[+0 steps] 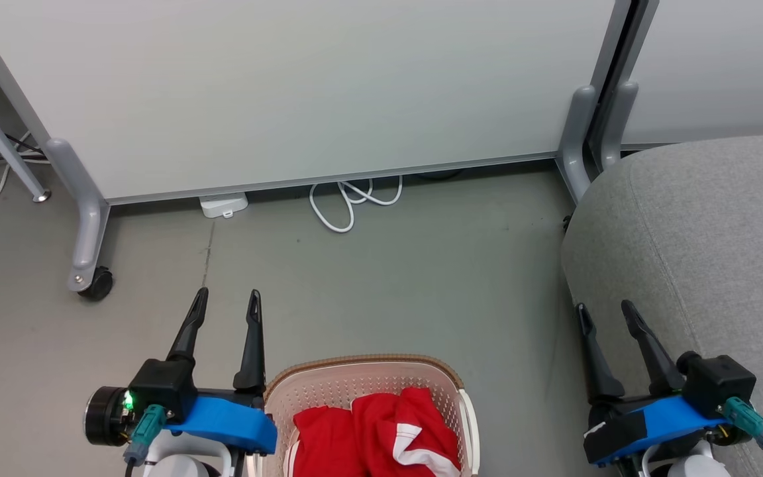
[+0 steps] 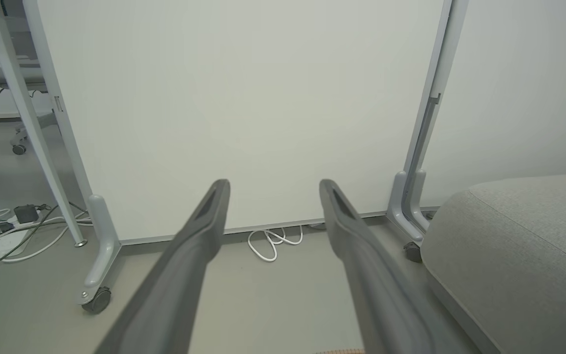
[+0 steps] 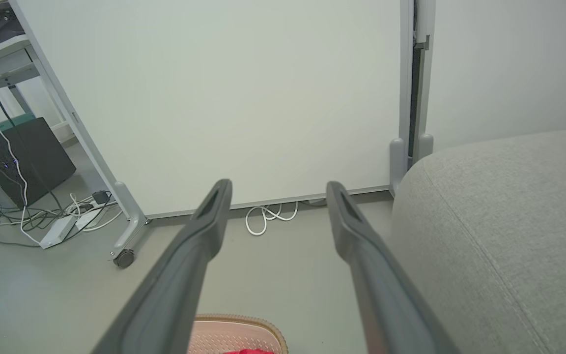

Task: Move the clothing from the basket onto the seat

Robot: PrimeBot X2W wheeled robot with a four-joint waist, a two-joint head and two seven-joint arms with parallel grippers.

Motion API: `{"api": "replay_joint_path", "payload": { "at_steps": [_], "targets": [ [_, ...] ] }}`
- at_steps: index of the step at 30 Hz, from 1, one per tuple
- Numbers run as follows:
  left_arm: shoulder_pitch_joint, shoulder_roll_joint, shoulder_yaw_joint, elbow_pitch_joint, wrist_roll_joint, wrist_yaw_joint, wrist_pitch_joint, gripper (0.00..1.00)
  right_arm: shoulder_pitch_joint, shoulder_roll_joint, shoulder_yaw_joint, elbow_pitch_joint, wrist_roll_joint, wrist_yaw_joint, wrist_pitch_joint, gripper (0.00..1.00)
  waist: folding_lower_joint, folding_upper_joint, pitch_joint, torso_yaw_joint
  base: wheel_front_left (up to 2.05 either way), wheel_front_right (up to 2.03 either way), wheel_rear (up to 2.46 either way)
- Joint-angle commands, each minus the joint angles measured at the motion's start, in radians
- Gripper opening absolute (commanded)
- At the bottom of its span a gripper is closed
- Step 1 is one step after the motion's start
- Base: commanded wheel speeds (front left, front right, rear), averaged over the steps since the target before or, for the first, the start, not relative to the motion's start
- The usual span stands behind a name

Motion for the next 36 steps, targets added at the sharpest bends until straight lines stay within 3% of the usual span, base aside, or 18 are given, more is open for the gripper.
{"api": "replay_joint_path", "payload": {
  "at_steps": [1, 16, 36],
  "targets": [
    [-0.016, 0.001, -0.005, 0.003, 0.023, -0.007, -0.010, 1.00, -0.013, -0.007, 0.003, 0.000, -0.023, 0.002, -0.010, 1.00, -0.0001, 0.0000, 0.001, 0.001, 0.00, 0.00, 0.00],
    [-0.023, -0.006, -0.007, 0.028, 0.115, -0.025, -0.037, 1.00, -0.020, -0.007, 0.009, 0.018, -0.128, 0.002, -0.037, 1.00, -0.0001, 0.0000, 0.011, 0.008, 0.00, 0.00, 0.00],
    [-0.025, -0.010, 0.003, 0.045, 0.107, -0.039, -0.036, 1.00, -0.020, -0.007, 0.010, 0.029, -0.124, 0.002, -0.037, 1.00, -0.0001, 0.0000, 0.016, 0.010, 0.00, 0.00, 0.00]
  ]
}}
